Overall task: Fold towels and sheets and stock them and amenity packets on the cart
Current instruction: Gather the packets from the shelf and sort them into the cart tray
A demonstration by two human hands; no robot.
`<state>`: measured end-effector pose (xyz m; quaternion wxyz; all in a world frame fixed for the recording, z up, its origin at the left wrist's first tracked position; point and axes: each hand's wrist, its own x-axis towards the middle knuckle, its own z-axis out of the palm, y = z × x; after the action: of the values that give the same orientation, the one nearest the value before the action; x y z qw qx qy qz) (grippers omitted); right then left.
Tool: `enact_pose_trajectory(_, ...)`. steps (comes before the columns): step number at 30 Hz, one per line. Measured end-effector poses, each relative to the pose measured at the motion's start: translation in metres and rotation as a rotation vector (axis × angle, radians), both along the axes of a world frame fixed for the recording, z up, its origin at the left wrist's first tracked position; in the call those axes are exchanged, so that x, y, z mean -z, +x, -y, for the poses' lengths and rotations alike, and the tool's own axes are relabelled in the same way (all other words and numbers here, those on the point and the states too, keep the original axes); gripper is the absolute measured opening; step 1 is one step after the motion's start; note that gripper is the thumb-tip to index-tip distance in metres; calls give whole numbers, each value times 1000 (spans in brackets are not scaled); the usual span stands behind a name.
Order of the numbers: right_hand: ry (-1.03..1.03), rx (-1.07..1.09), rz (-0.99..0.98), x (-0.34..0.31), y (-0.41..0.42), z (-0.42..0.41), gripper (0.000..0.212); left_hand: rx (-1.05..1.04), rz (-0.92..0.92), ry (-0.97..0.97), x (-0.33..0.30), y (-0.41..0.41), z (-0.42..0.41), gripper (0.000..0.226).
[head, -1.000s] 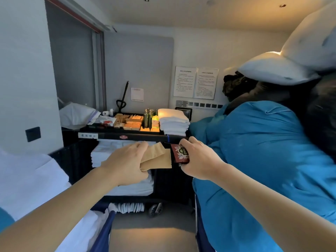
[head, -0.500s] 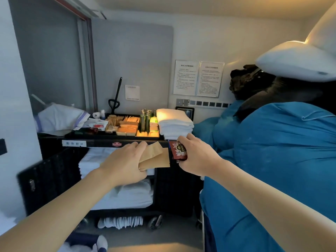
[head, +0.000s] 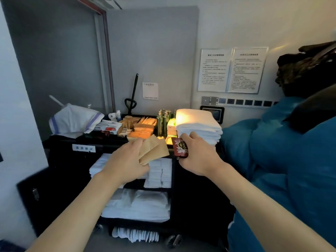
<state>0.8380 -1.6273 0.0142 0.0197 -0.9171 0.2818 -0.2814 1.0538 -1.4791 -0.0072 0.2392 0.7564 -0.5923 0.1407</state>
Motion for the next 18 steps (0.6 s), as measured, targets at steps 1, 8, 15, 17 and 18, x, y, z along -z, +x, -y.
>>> enact_pose_trajectory(1,15,-10,11,2,7,17,47,-21,-19,5,-1,2,14,61)
enact_pose_trajectory(8,77,-44,128,21,57,102,49,-123,-189,-4,11,17,85,48)
enact_pose_trajectory(15,190,-71,214,49,101,144,54,-231,-339,-31,37,44,117,40)
enact_pose_trajectory(17,203,-83,208,55,114,151,56,-242,-368,-38,41,57,126,42)
enact_pose_trajectory(18,208,-85,204,58,121,156,55,-247,-379,-40,43,65,131,42)
